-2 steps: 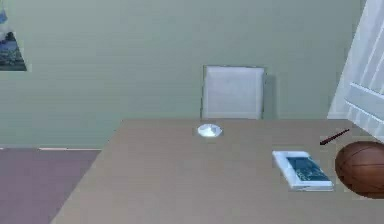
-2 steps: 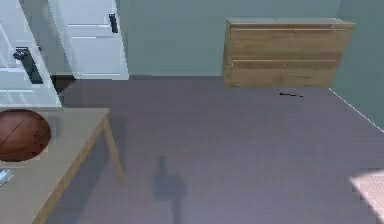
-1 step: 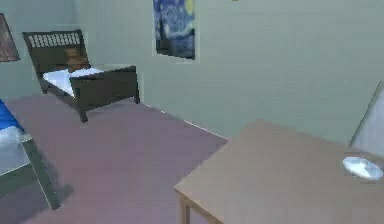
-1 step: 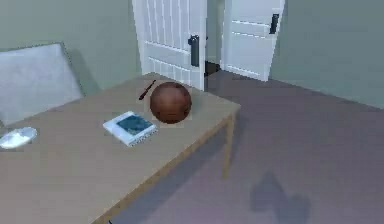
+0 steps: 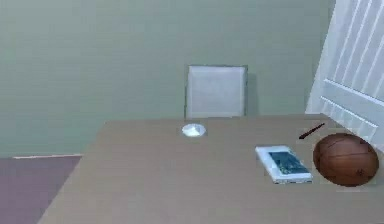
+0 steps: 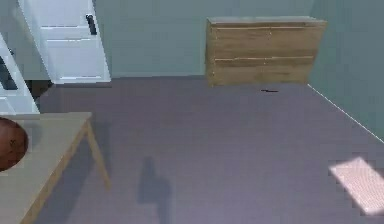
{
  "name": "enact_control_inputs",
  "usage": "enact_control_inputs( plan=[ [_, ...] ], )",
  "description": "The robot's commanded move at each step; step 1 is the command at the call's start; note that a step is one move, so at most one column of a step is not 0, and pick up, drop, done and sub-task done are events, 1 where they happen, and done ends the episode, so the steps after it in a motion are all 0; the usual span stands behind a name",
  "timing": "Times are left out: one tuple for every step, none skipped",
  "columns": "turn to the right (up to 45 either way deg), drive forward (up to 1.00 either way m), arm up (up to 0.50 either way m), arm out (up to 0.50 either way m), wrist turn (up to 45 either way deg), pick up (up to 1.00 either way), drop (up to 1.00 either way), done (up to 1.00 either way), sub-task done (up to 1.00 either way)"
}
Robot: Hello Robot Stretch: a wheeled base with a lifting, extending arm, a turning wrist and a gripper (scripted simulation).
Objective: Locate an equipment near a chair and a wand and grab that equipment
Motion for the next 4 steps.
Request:
enact_control_inputs(
  plan=[
    [45.0,0.0,0.0,0.0,0.0,0.0,0.0,0.0,0.0],
    [24.0,0.0,0.0,0.0,0.0,0.0,0.0,0.0,0.0],
    [0.0,0.9,0.0,0.0,0.0,0.0,0.0,0.0,0.0],
    [-45.0,0.0,0.0,0.0,0.0,0.0,0.0,0.0,0.0]
  ],
)
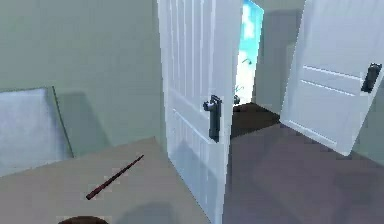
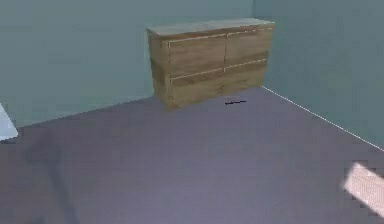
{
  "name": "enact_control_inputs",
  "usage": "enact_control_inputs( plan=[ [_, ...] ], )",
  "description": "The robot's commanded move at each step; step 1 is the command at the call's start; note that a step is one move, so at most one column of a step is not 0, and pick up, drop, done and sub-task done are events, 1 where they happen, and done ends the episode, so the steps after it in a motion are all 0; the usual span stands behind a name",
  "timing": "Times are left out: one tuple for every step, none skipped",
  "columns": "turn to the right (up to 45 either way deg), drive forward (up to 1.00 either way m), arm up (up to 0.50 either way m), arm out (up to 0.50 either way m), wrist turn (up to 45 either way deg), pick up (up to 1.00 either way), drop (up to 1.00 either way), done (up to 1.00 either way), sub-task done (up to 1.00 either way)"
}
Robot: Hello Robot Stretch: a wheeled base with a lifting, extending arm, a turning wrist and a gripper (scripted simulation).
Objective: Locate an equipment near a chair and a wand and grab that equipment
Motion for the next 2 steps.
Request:
enact_control_inputs(
  plan=[
    [-45.0,0.0,0.0,0.0,0.0,0.0,0.0,0.0,0.0],
    [-45.0,0.0,0.0,0.0,0.0,0.0,0.0,0.0,0.0]
  ],
)
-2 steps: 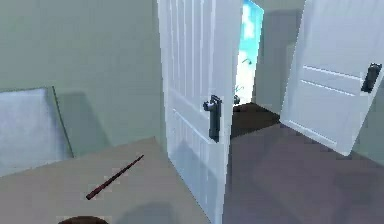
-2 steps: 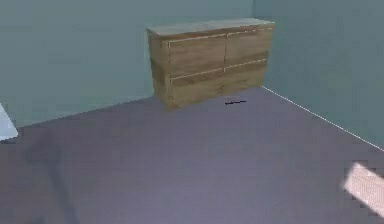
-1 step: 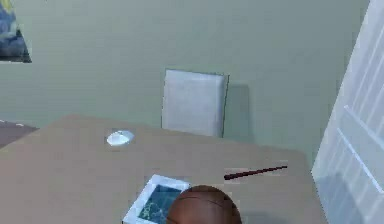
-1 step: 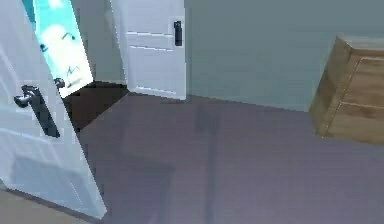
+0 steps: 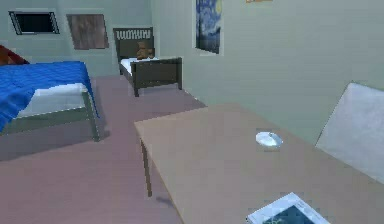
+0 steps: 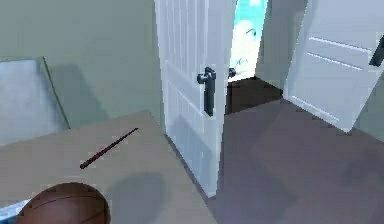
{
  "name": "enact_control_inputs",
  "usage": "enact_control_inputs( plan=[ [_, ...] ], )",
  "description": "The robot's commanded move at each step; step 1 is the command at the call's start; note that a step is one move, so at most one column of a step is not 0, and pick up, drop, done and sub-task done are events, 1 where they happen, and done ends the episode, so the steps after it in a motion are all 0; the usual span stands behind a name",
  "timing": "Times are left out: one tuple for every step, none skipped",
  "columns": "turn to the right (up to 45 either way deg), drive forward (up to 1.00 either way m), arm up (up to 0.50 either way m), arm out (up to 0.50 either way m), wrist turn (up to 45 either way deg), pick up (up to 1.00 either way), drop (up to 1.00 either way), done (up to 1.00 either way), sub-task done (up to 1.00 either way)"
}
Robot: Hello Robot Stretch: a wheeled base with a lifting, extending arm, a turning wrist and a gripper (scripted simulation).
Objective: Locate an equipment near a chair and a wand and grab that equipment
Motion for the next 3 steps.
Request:
enact_control_inputs(
  plan=[
    [-33.0,0.0,0.0,0.0,0.0,0.0,0.0,0.0,0.0],
    [0.0,0.0,0.5,0.0,0.0,0.0,0.0,0.0,0.0],
    [0.0,0.0,0.38,0.0,0.0,0.0,0.0,0.0,0.0]
  ],
)
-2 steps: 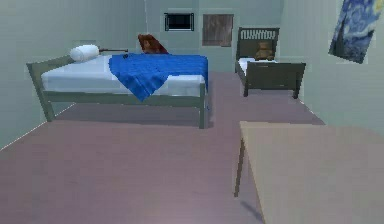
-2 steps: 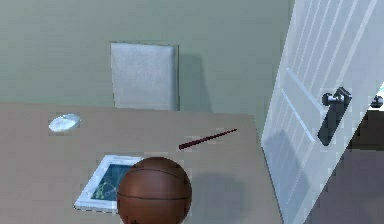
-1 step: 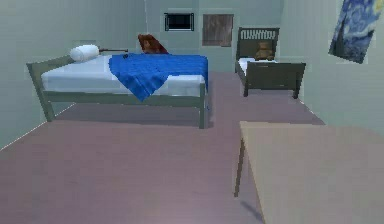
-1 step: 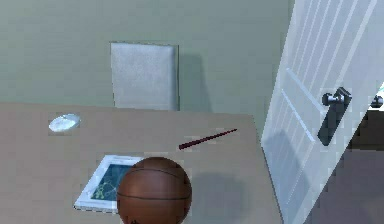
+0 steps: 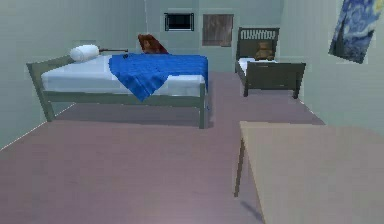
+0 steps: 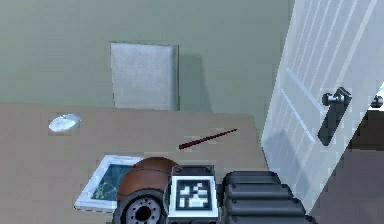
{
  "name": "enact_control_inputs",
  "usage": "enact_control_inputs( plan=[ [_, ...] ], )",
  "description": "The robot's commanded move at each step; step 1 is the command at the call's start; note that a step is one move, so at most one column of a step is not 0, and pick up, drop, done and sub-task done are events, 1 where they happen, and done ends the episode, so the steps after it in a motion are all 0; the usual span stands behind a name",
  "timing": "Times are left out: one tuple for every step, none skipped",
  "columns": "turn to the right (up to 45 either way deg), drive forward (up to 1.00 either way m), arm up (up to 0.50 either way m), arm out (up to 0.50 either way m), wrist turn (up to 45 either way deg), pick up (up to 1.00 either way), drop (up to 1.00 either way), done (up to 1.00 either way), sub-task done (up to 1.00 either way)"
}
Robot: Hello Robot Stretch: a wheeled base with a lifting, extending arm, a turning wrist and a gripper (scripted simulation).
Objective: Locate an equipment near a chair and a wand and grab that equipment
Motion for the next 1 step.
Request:
enact_control_inputs(
  plan=[
    [0.0,0.0,0.0,0.02,0.0,0.0,0.0,0.0,0.0]
  ],
)
